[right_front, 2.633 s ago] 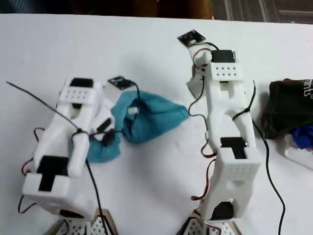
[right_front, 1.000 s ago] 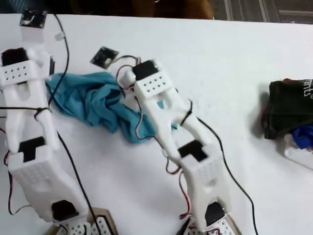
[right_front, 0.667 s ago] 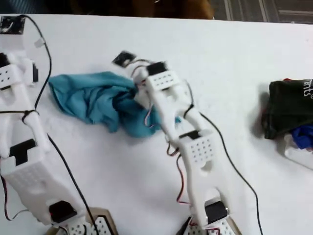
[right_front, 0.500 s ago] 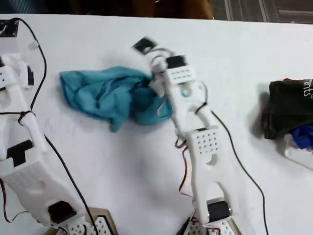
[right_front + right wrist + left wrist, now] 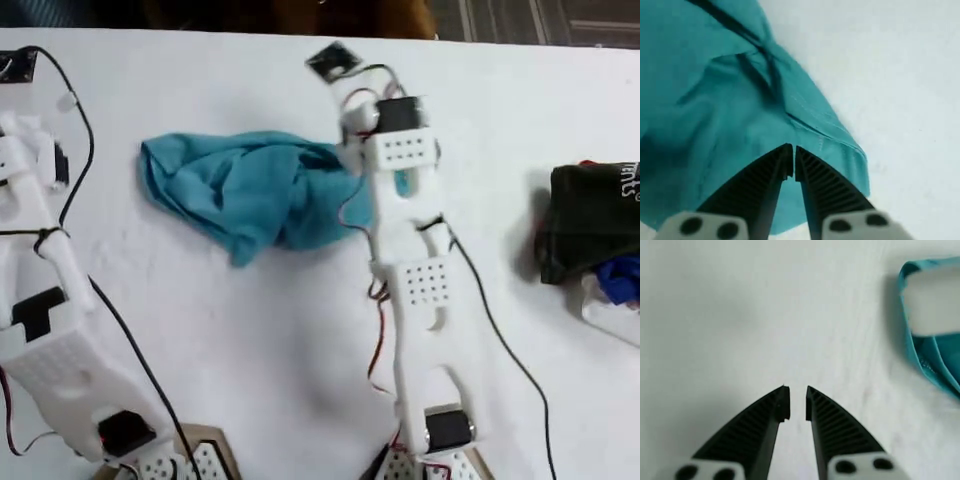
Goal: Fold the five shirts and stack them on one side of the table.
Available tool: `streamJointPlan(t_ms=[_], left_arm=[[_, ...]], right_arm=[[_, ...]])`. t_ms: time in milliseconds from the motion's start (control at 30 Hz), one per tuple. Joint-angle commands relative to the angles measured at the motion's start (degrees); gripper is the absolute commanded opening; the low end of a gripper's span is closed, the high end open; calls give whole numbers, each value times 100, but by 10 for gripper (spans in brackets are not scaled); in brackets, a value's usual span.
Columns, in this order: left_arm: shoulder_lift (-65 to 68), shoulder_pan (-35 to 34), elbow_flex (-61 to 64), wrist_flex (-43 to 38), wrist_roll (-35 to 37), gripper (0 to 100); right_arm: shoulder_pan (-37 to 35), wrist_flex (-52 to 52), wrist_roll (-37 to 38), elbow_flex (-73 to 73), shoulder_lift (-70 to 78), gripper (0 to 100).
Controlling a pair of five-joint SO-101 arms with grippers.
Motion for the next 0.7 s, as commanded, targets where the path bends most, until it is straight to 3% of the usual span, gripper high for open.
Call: streamJointPlan(t_ms=[0,100,200,433,667], left_arm=[[-62,-193,-180,185,62,83],[-62,-519,-180,308,62,83],[-53,-853,-180,448,44,83],[-53,-1407,-180,510,26,83],[-62,-1415,365,457,9,83]], right_arm=[[-409,171,-18,-88,-295,31],[-927,171,-97,492,-558,113],[-1305,171,-949,1398,-980,181],[-1851,145,-3042,2541,-1815,176],[-2141,127,-3824,2541,-1842,176]])
